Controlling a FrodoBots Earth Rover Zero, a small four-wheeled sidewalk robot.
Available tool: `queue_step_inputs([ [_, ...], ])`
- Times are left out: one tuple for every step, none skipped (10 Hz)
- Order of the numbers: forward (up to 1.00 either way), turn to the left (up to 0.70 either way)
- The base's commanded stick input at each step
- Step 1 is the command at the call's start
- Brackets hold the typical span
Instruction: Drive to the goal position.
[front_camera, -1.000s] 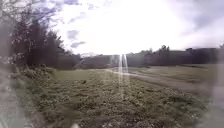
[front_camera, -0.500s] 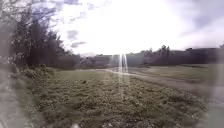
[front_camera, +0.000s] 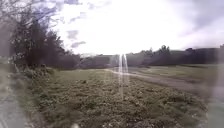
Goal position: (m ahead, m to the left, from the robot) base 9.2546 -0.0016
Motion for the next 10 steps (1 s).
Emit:
queue_step_inputs([
  [0.05,0.00],
  [0.05,0.00],
  [0.05,0.00],
  [0.05,0.00],
  [0.05,0.00],
  [0.05,0.00],
  [0.05,0.00],
  [0.05,0.00],
  [0.05,0.00],
  [0.05,0.00],
])
